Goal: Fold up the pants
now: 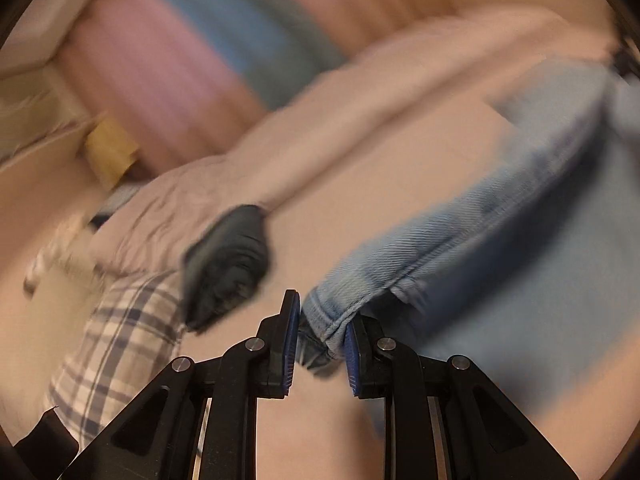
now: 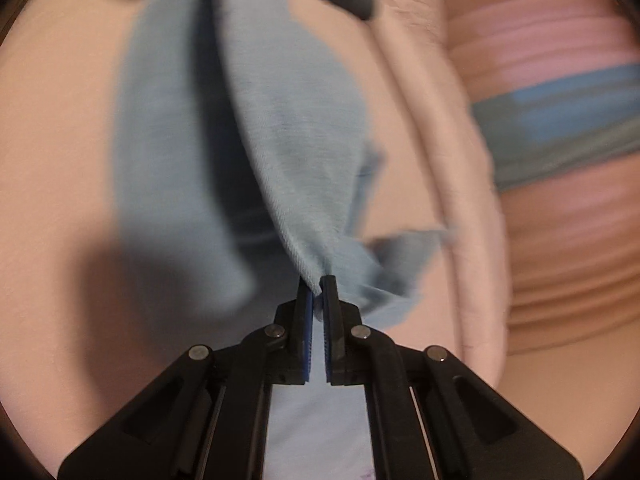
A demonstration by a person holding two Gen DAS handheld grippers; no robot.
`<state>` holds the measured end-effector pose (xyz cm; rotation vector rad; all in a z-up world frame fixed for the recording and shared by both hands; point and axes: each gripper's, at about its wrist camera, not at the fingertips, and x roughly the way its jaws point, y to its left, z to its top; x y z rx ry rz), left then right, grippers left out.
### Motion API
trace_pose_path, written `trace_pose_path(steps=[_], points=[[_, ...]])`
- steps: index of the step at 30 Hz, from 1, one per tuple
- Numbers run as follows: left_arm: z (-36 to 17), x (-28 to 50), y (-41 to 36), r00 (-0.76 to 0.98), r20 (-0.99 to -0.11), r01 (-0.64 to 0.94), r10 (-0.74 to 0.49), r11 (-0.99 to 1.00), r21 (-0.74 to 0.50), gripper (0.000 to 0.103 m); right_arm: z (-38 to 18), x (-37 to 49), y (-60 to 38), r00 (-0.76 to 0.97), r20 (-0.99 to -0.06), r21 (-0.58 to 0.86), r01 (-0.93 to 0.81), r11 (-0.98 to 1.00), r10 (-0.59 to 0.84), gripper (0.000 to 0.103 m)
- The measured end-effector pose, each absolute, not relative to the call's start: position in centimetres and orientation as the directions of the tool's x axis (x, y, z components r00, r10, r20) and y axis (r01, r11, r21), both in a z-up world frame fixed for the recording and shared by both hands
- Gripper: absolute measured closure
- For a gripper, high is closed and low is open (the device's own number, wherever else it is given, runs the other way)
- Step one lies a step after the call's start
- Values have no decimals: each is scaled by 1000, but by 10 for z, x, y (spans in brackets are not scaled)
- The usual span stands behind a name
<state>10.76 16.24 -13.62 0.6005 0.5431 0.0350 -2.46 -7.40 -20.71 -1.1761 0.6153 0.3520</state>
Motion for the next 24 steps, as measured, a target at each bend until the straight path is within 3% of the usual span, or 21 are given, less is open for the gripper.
trace_pose_path(steps=[3,6,9,12,17,24], points=[[-99,155,167,856,-456,-37,243,909,415,80,-169,28,-68,851,-515,-787,-422,450,-103,100],[-85,167,166,875,-414,-73,252,913,402,80,-154,68,-64,879,-448,-817,-331,473,-159,100],[-94,149,169,895,-389,-28,217,899,437,80,-145,67,-66,902,-398,-840,-287,460,-165,100],[-125,112,176,913,-361,43,192,832,552,80,-159,30,-68,930,-345,-881,-274,385,-126,100],[-169,52,180,896,-423,189,138,742,644,80,-217,-81,-66,896,-443,-876,-424,228,-38,100],[-205,33,175,869,-479,275,123,684,675,80,-267,-119,-59,780,-625,-772,-609,181,-43,100]])
